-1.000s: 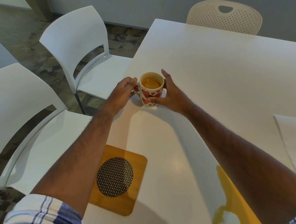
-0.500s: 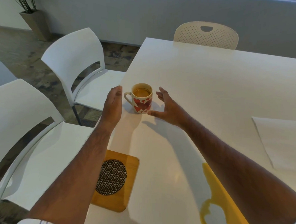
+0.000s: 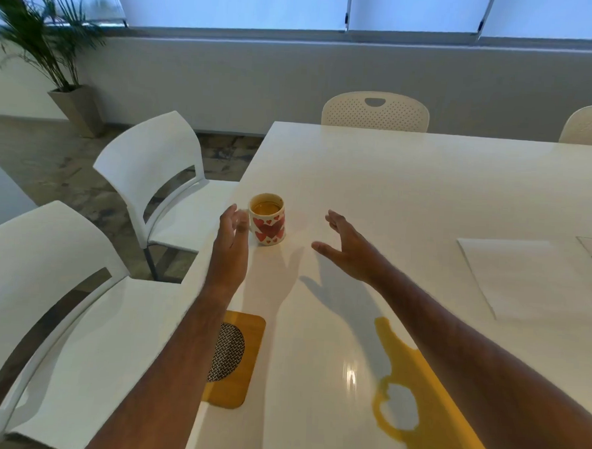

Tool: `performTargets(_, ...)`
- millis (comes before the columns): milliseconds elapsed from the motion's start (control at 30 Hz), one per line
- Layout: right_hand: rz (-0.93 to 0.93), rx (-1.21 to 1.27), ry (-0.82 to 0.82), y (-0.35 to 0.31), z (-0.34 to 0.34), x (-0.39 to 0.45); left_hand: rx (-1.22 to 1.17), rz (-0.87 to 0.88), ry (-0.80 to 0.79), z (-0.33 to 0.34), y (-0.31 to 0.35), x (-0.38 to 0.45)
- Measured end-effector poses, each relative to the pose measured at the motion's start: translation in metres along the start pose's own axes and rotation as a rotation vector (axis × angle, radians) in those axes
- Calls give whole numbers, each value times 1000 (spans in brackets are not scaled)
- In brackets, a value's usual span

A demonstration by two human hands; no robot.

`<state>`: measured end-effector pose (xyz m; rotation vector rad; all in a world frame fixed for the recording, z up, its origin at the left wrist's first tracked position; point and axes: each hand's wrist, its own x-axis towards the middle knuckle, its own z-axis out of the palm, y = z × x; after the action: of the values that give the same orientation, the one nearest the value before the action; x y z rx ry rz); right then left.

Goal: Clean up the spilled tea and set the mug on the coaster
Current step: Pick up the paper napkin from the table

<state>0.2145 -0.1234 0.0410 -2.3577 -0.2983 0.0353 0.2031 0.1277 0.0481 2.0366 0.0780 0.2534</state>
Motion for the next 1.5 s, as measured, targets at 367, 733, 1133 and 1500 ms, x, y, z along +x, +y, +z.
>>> performTargets(367, 42, 20, 79, 31, -26, -82, 50, 106, -98, 35, 19, -71)
performTargets(733, 102, 1, 77, 82, -45, -168, 292, 198, -330, 80, 2, -136)
performTargets(1133, 241, 19, 150, 145, -67, -254, 538, 175, -467, 108, -8, -180)
performTargets(1500, 275, 0, 218, 185, -89, -305, 553, 172, -417, 124, -13, -194)
